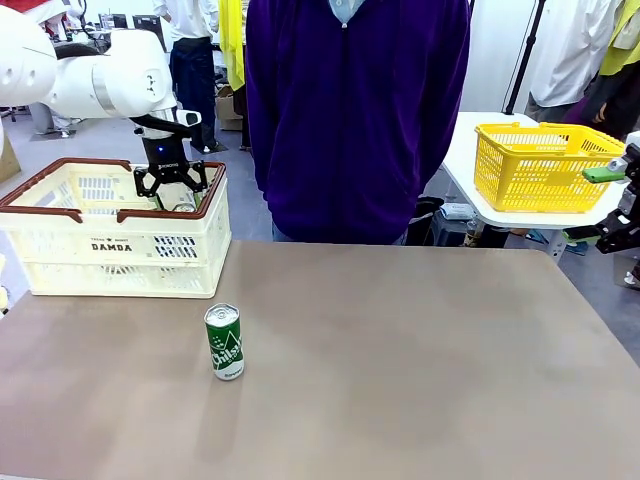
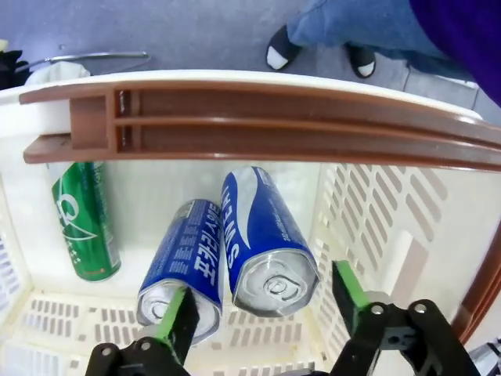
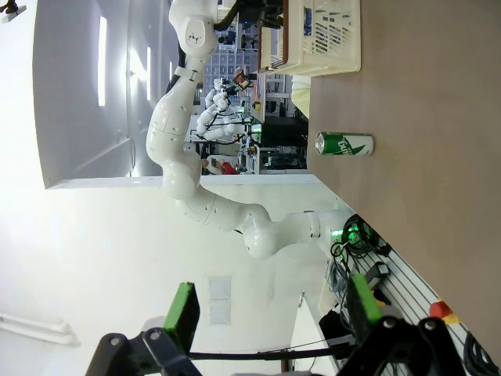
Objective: Place the drinks into the Shopping basket.
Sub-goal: Pick up one drink and place it into the Shopping basket.
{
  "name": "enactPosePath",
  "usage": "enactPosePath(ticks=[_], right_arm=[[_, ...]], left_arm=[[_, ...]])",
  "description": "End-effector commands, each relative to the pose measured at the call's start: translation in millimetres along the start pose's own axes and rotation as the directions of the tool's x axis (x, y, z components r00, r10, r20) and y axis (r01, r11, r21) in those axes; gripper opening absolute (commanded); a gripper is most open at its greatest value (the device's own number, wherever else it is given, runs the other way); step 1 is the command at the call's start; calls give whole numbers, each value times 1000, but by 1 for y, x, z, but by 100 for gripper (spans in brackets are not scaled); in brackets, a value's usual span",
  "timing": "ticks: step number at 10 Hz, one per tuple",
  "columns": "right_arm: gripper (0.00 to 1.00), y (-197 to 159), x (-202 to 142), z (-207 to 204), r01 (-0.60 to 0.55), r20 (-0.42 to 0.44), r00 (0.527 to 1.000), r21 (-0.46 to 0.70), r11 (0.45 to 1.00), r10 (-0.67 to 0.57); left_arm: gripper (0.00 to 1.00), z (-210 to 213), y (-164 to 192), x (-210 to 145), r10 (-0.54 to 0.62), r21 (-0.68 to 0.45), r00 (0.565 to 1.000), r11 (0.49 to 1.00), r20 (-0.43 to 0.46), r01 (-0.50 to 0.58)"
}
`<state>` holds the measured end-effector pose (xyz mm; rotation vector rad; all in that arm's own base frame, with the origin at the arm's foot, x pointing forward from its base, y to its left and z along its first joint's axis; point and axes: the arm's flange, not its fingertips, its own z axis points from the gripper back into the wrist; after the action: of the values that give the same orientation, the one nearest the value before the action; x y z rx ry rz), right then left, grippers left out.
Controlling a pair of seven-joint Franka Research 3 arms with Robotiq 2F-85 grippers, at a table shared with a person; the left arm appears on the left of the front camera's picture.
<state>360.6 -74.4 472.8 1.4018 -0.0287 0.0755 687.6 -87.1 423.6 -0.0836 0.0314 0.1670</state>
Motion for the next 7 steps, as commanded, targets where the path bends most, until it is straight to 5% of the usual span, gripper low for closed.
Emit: enactPosePath(ticks=[1,4,7], right_arm=[[100,4,0,3,12,-14,1000,-12,1000,-12],[100,4,0,3,12,-14,1000,-12,1000,-12],[100,4,0,3,12,-14,1000,-12,1000,-12]], left_arm=[[100,3,3,1,12,-6,1000,1000,-11,-12],[100,27,6,-16,-22,-47,1000,999,7,22],[100,121,35,-83,-75,-160,997,985,-24,70]])
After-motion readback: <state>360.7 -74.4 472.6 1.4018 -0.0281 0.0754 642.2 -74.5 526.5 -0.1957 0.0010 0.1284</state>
